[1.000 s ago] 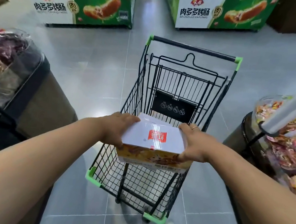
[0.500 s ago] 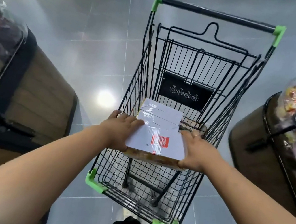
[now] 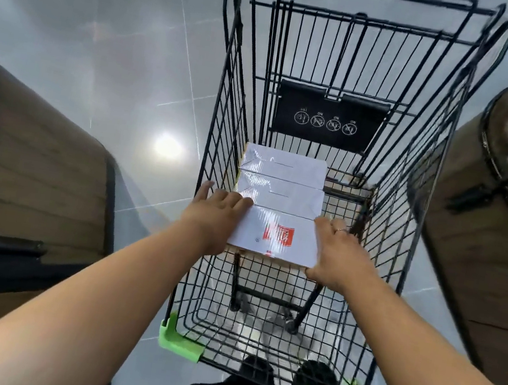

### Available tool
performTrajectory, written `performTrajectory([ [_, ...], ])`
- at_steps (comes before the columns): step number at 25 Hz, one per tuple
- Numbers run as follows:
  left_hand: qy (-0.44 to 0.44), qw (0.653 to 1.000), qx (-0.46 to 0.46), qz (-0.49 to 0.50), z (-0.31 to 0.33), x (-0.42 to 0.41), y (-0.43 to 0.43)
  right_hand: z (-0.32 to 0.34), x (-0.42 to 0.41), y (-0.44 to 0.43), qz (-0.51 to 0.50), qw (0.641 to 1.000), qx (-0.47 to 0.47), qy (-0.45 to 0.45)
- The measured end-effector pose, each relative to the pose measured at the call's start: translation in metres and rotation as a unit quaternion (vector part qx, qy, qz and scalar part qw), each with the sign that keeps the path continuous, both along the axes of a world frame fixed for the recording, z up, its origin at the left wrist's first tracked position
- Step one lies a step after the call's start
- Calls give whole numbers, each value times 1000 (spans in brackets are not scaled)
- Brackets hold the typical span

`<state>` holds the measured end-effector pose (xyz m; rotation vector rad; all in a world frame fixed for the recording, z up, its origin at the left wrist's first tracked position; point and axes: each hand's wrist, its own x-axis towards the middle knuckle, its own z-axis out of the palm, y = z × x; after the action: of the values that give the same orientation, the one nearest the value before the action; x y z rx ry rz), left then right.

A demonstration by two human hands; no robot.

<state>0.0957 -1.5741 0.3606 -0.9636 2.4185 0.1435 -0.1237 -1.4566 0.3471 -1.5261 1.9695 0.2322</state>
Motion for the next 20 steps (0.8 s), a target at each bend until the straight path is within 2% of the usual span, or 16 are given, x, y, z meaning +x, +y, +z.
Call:
performTrajectory([
  [4,8,999,-30,20,-18,-10,-10,-14,4,-16,-37,999,-10,-21],
  [9,-3,999,-43,-30,-14,2,-12,-15,9,-12,0,1000,-7,4],
  [14,9,998,-51,-41,-13,13,-1,-11,17,-5,-8,1000,-18,1],
  [20,-5,998,-30,-56,-10,26,16,-3,27,15,18,1000,17,14],
])
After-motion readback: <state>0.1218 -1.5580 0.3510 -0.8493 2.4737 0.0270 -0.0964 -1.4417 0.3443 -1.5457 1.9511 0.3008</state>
